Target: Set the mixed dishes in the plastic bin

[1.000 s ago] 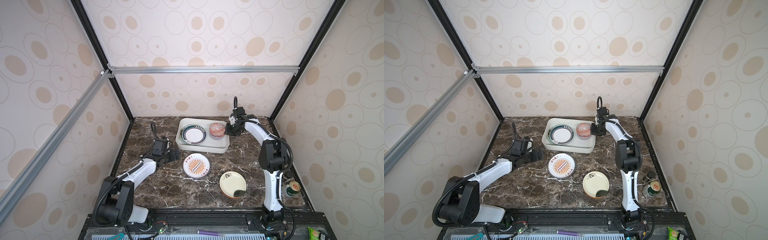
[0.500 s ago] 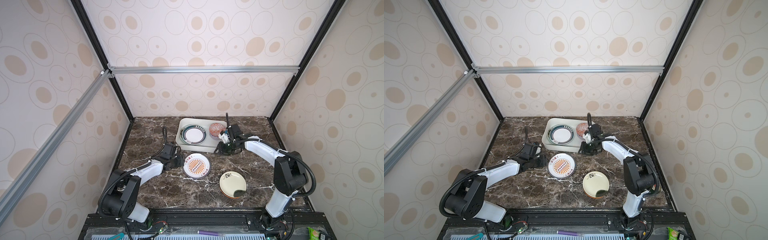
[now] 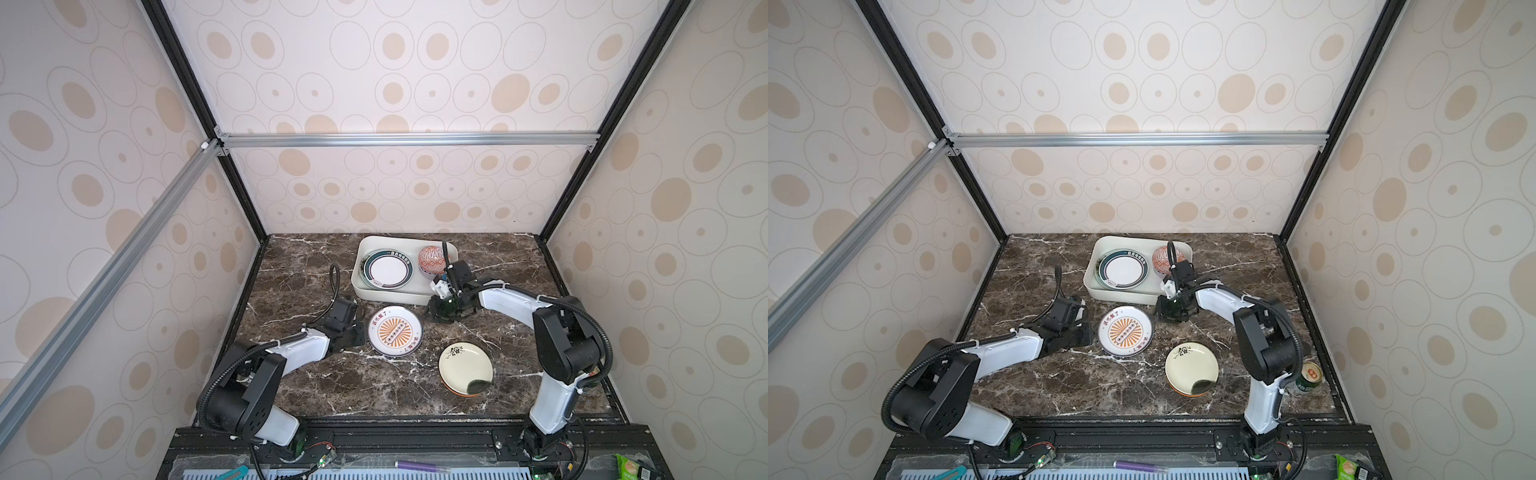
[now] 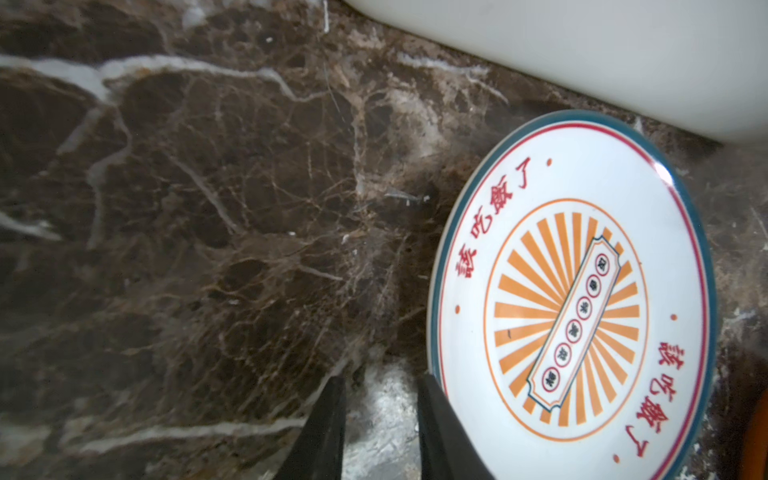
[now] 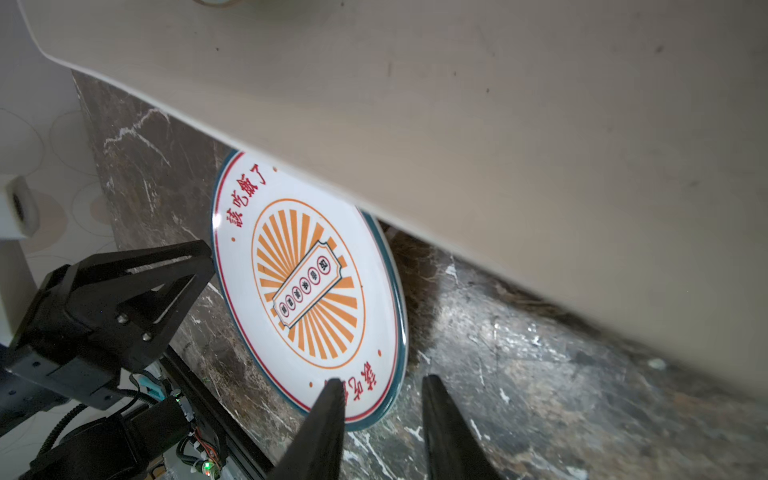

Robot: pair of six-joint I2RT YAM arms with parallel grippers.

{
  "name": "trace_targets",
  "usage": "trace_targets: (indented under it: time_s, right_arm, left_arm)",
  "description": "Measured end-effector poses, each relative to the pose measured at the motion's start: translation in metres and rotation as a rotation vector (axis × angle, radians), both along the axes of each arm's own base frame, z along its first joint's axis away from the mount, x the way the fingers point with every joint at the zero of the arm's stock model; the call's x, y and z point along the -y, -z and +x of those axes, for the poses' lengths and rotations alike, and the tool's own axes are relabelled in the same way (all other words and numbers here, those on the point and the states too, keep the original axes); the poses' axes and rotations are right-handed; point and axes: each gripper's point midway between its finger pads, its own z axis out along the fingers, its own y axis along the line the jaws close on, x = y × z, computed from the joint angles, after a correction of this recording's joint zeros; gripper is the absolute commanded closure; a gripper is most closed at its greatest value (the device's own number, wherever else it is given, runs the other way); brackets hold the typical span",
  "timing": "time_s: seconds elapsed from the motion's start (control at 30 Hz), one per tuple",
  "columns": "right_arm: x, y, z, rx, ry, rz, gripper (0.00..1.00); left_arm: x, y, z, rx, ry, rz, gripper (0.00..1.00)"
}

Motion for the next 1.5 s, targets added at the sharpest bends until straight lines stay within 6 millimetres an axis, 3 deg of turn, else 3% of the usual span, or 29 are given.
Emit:
trace_targets:
  time_s: [0.37,0.57,0.9,1.2,1.5]
  right_arm:
    - [0.000,0.015,-0.003,-0.034,-0.007,-0.009,0.64]
    - [0.002,0.026,0.001,-0.021,-0.001,-0.027,0.64]
    - [0.001,0.031,0.004,-0.011,-0.007,-0.026,0.64]
    - [-0.001,0.032,0.006,0.003,-0.009,-0.014,0.65]
    - [-0.005,0.032,0.009,0.022,-0.014,0.019,0.66]
  left_arm:
    - [0.010,0.005,0.004,0.008,0.014,0.005,0.72]
    - [0.009,0.004,0.003,0.010,0.007,0.015,0.67]
    - [0.003,-0.015,0.001,0.040,-0.011,0.024,0.66]
    - [0.012,0.004,-0.002,-0.016,0.008,0.003,0.73]
    - [0.029,0.005,0.008,-0.003,0.033,-0.017,0.77]
